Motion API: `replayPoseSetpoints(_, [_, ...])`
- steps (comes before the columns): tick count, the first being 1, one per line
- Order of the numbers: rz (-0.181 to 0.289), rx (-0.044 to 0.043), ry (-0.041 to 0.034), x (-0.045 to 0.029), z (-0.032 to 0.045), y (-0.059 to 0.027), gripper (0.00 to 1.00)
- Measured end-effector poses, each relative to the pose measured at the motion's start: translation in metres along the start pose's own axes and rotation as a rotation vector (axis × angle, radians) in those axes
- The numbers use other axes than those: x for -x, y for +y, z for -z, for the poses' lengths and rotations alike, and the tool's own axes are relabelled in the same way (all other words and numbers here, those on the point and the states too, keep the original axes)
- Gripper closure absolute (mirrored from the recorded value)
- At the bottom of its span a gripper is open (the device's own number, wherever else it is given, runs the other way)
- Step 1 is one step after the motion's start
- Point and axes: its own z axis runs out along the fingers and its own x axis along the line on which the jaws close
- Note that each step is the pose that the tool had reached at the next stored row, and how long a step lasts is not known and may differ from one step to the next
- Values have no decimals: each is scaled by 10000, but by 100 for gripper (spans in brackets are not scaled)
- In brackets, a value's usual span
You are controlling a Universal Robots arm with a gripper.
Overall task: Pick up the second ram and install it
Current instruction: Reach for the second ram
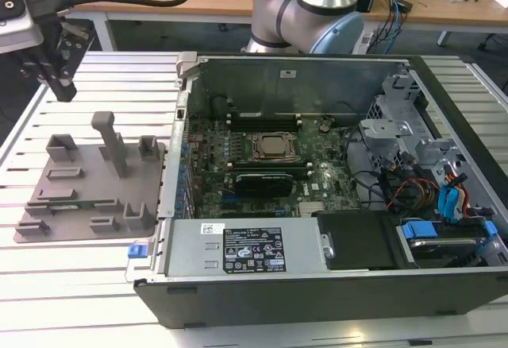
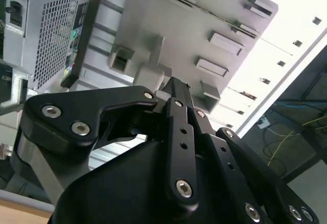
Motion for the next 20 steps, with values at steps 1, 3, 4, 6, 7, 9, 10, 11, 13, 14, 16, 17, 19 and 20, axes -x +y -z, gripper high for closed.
replayPoseSetpoints(1, [1,0,0,-44,-1,-3,90])
replayPoseSetpoints(3, [1,0,0,-135,-5,-11,90])
replayPoseSetpoints(4, [1,0,0,-183,-7,-14,90])
replayPoseSetpoints(6, [0,0,-1,-292,-10,-23,90])
replayPoseSetpoints(7, [0,0,-1,-327,-11,-25,90])
replayPoseSetpoints(9, [3,1,0,-364,-14,-34,90])
replayPoseSetpoints(10, [1,0,0,-362,-14,-69,90])
replayPoseSetpoints(11, [-1,1,0,-357,-14,-142,90])
replayPoseSetpoints(13, [2,0,0,-347,-12,-266,90])
replayPoseSetpoints(14, [1,1,-1,-345,-12,-304,90])
replayPoseSetpoints(16, [1,0,0,-335,-9,-443,90])
replayPoseSetpoints(17, [2,0,1,-333,-9,-458,90])
replayPoseSetpoints(19, [0,0,-1,-333,-9,-458,90])
replayPoseSetpoints(20, [0,0,-1,-334,-9,-458,90])
